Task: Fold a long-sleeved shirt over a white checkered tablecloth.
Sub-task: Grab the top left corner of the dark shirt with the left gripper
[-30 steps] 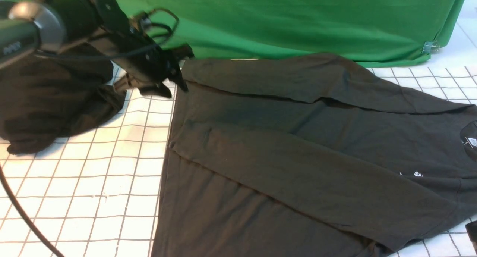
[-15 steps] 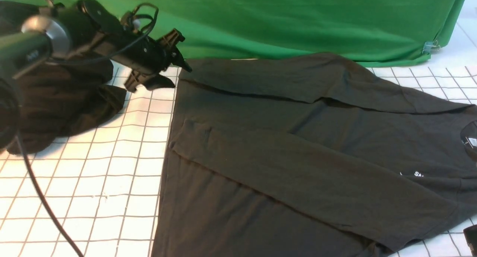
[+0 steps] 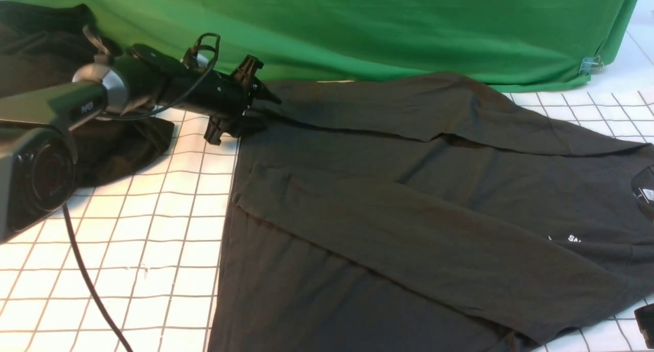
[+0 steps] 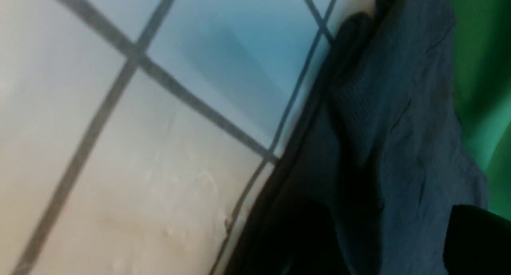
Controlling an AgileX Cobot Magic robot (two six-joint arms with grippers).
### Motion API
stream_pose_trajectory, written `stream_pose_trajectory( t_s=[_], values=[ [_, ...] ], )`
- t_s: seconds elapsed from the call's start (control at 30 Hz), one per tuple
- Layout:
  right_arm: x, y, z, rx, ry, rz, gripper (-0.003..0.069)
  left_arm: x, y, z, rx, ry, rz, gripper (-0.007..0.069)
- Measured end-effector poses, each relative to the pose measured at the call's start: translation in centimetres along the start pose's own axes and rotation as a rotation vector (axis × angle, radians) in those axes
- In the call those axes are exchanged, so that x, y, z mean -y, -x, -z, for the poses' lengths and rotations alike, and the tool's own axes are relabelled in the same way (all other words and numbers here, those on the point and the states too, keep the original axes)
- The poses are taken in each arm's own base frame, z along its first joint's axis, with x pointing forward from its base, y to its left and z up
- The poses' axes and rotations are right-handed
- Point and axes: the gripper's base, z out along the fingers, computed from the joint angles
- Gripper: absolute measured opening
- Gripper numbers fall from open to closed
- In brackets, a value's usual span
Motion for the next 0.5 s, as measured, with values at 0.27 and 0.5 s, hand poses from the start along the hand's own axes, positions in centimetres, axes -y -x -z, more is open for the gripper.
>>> stream_pose_trajectory(
  t_s=[0.27,0.5],
  values=[
    [0.0,0.0,0.0,0.001,0.0,-0.001,0.0212,-0.1,1.4,-0.4,0.175,-0.021,0.01,0.0347],
    [0.0,0.1,0.0,0.011,0.0,-0.002,0.0222,0.1,1.0,-1.1,0.23,-0.021,-0.011,0.0279]
  ],
)
